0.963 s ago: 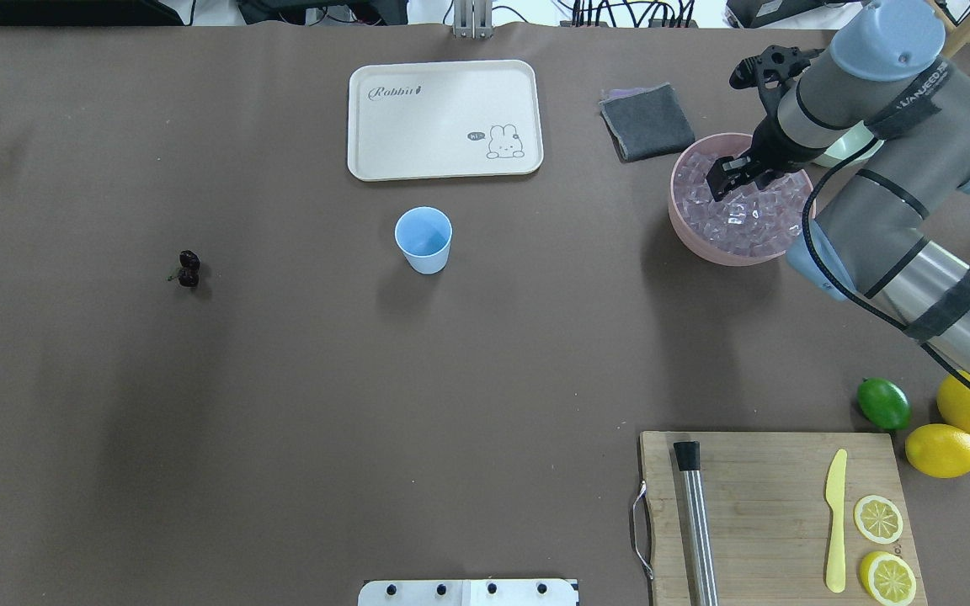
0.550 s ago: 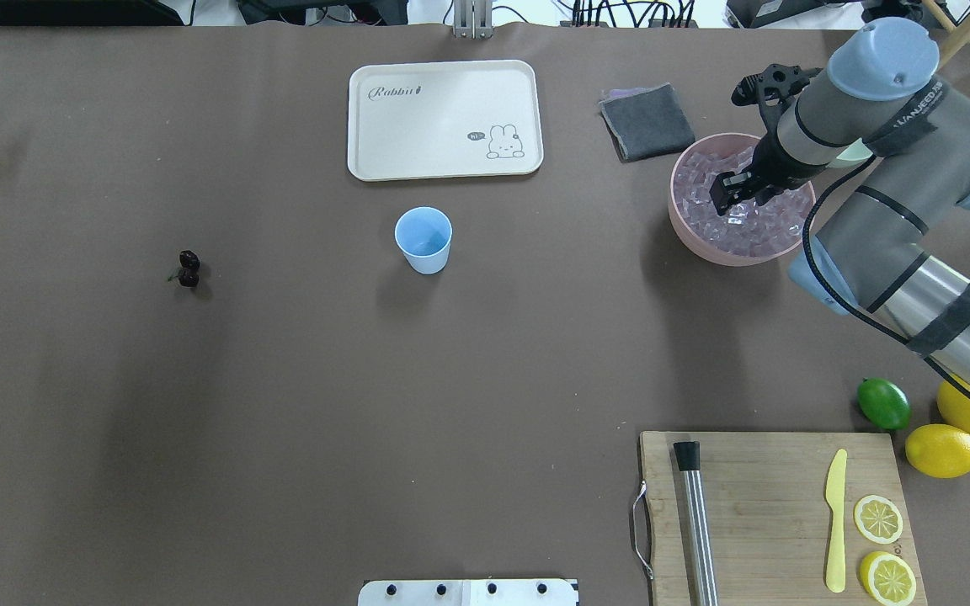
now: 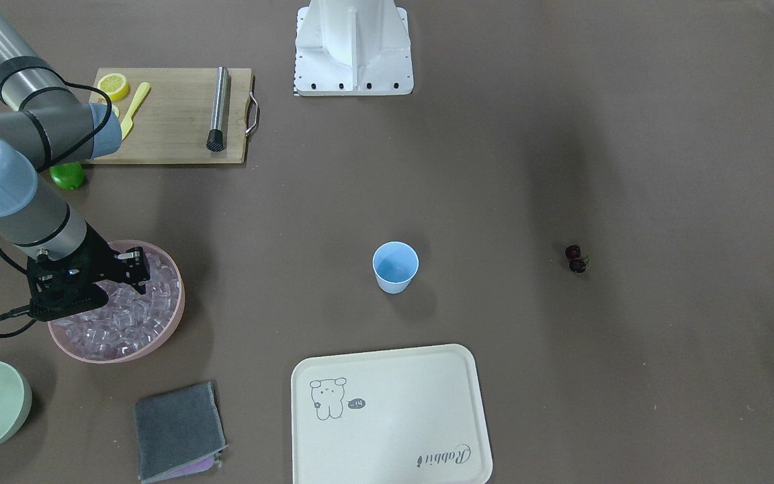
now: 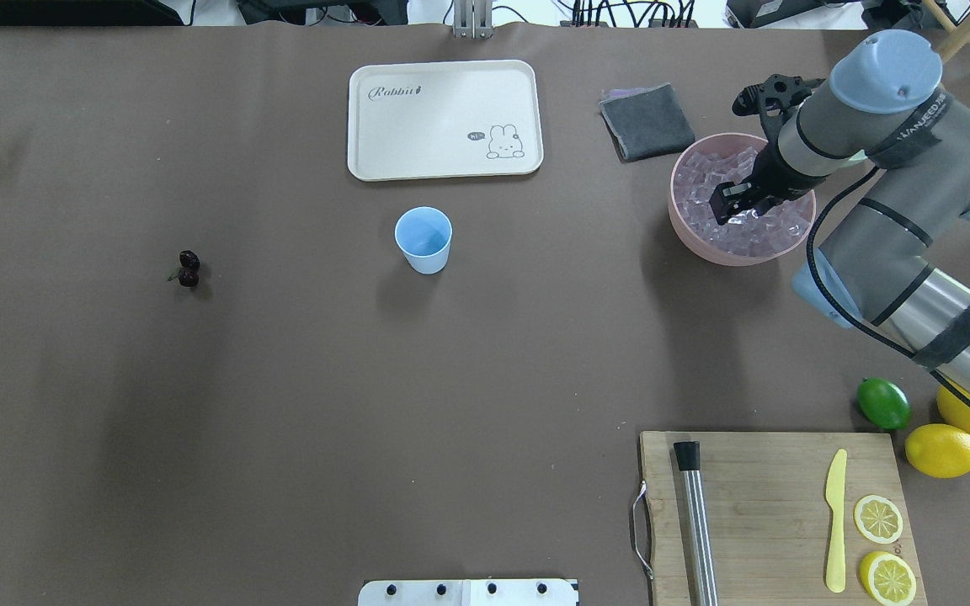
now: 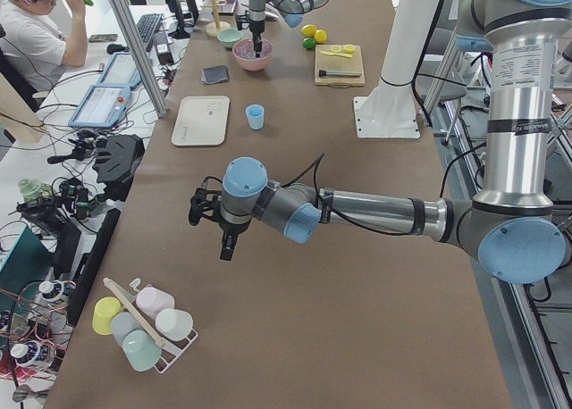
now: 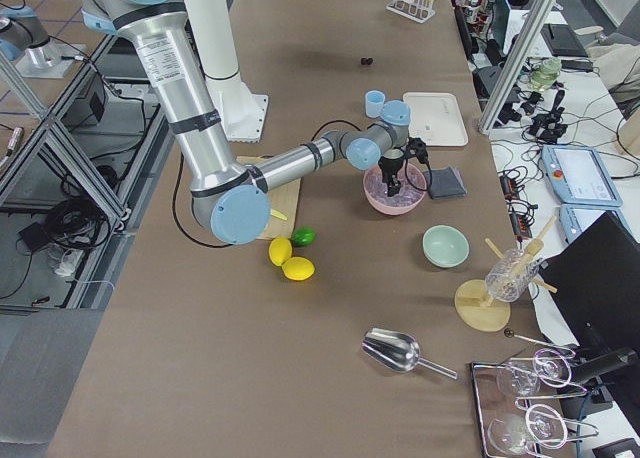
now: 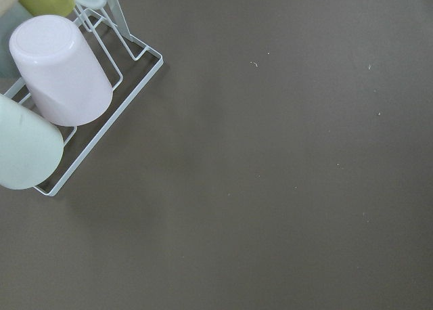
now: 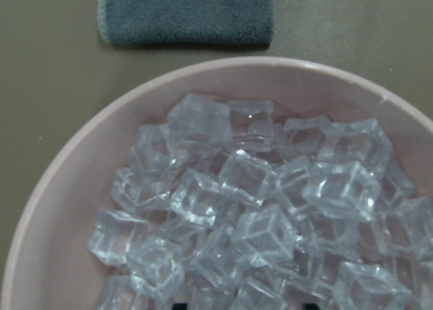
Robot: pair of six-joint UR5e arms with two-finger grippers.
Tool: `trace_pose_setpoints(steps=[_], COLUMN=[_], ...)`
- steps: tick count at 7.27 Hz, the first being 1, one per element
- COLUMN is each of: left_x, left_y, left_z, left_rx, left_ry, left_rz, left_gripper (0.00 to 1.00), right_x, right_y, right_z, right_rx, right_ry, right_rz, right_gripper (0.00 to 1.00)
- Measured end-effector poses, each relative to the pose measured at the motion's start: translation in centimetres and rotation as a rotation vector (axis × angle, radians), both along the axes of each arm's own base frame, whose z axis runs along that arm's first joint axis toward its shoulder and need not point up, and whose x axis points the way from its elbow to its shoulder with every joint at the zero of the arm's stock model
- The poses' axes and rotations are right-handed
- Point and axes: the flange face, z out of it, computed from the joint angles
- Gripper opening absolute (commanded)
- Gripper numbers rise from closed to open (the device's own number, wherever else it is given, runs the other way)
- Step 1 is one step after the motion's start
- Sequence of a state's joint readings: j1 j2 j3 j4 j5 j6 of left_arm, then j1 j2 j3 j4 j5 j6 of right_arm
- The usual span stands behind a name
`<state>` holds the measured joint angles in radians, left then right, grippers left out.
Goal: Put ice and cherries in cup
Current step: 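Lower the right gripper into the bowl and grasp an ice cube, then carry the ice cube to the light-blue cup and release it inside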
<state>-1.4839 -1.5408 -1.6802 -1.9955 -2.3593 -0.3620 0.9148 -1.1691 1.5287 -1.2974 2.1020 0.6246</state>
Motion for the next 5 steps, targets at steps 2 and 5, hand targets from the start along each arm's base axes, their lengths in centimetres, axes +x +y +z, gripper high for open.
trace_pose_setpoints(steps=[2, 5], left_x=[0.00, 0.01], left_y=[0.06, 0.12], left_z=[0.09, 0.22], left_rx=[0.000, 0.001], left_ry=[0.000, 0.000], left_rz=[0.000, 0.001], left_gripper=[0.97, 0.97], right_x=[-0.39, -0.03], right_y=[0.38, 0.29], right_z=[-0.29, -0.53], right_rx=[0.002, 0.007], right_ry=[-0.004, -0.009], right_rz=[-0.005, -0.002], right_gripper=[0.32, 0.00])
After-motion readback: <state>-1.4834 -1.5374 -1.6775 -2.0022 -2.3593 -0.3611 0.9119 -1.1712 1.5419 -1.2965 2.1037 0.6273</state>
